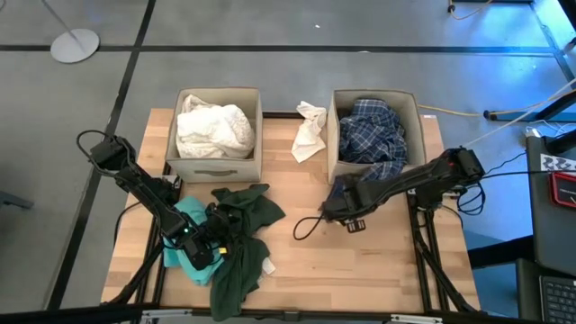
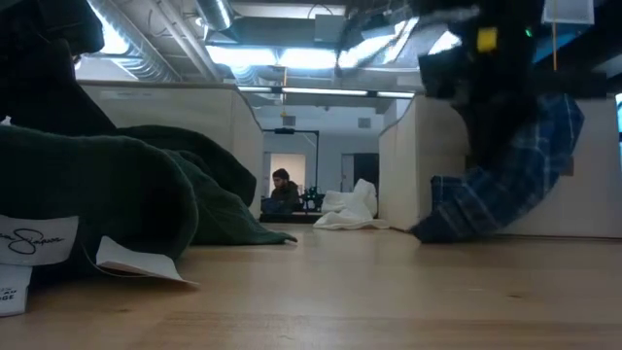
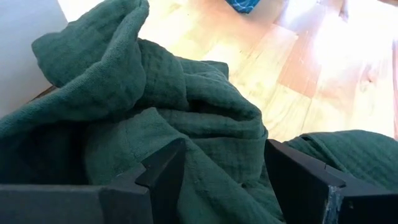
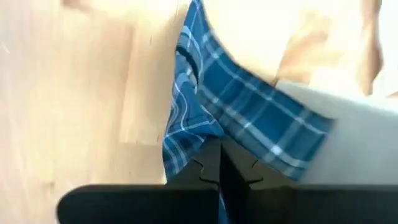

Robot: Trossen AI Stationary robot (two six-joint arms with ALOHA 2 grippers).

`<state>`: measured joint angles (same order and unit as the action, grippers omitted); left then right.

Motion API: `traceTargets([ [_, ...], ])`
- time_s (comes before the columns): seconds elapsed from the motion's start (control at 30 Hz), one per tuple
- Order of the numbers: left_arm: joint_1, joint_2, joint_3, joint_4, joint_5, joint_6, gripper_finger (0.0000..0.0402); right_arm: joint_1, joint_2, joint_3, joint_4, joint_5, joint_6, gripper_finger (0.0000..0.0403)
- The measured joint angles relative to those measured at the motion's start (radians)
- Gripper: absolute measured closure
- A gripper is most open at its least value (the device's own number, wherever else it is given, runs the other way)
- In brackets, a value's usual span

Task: Sort clothes
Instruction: Put the blue jacket into the right brown bin

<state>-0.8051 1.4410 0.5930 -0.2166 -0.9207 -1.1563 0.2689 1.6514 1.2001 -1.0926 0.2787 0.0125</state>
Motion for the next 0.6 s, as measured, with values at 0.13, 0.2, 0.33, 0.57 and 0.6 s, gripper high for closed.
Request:
traceTargets([
  [0.13,0.000,0.000,0.000,0.001,0.000,0.002,0.0192,0.000,-0.001,0.077,-0.037,0.018,-0.017,0.0401],
  [0.2,0.000,0.000,0.000,-0.001,0.000,0.003,0.0192,0.000,-0.001,0.114,-0.058,0.044,-0.019,0.0401],
  [0.33,0.000,0.000,0.000,-0.001,0.000,0.004,0.0192,0.000,-0.016,0.208,-0.114,0.121,-0.020,0.0402],
  [0.57,0.000,0.000,0.000,-0.002,0.000,0.004,0.0192,0.000,-0.116,0.357,-0.208,0.294,-0.023,0.0402],
  [0.6,0.000,0.000,0.000,-0.004,0.000,0.004,0.0192,-0.001,-0.131,0.375,-0.226,0.332,-0.023,0.0402],
])
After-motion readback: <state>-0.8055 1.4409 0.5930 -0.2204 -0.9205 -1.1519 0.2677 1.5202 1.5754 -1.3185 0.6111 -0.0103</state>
